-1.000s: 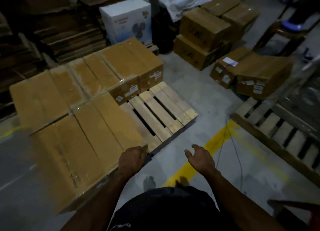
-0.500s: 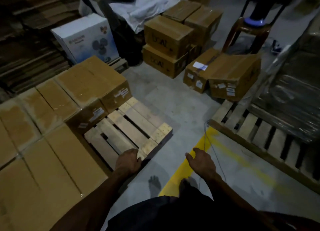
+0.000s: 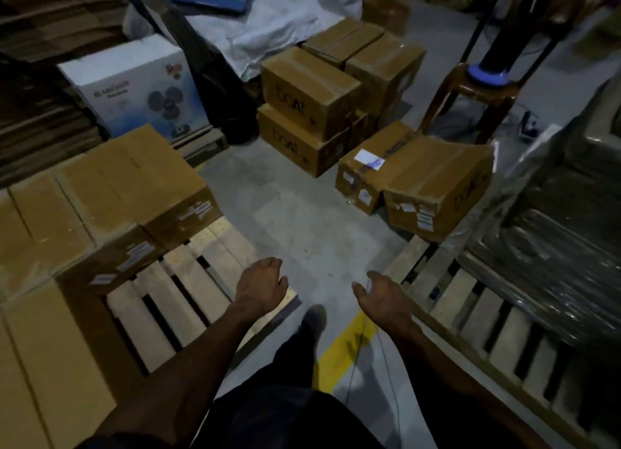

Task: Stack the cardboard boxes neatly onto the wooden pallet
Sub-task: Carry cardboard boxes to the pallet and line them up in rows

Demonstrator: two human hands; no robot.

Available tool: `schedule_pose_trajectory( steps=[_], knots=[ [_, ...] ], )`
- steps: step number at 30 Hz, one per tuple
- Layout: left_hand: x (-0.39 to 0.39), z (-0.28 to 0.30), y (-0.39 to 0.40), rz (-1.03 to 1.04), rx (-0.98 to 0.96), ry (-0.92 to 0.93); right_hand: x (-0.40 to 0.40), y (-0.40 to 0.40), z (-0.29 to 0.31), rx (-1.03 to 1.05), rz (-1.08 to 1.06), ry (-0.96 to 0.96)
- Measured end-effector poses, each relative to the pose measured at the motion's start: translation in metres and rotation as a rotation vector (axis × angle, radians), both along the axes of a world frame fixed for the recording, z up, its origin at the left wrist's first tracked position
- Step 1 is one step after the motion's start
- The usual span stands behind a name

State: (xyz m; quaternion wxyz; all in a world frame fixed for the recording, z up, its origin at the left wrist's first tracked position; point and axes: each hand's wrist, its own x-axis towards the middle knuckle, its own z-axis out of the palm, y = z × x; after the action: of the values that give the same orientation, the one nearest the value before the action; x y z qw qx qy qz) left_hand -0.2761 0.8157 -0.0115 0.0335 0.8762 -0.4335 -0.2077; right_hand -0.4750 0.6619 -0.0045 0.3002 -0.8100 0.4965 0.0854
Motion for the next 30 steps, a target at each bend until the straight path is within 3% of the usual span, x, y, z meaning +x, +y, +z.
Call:
schedule_pose_trajectory(
  steps=[10, 20, 30],
  knots=[
    [0.103, -0.029, -0.207, -0.019, 0.014, 0.114, 0.117, -0.190, -0.006, 0.020, 0.025, 0.051],
    [0.211, -0.005, -0.351, 0.012, 0.042, 0.056, 0.239, -0.338, 0.007, 0.007, 0.061, 0.074],
    [0.316, -0.037, -0.495, 0.083, 0.112, -0.011, 0.357, -0.505, -0.035, 0.073, 0.145, 0.083]
  ],
)
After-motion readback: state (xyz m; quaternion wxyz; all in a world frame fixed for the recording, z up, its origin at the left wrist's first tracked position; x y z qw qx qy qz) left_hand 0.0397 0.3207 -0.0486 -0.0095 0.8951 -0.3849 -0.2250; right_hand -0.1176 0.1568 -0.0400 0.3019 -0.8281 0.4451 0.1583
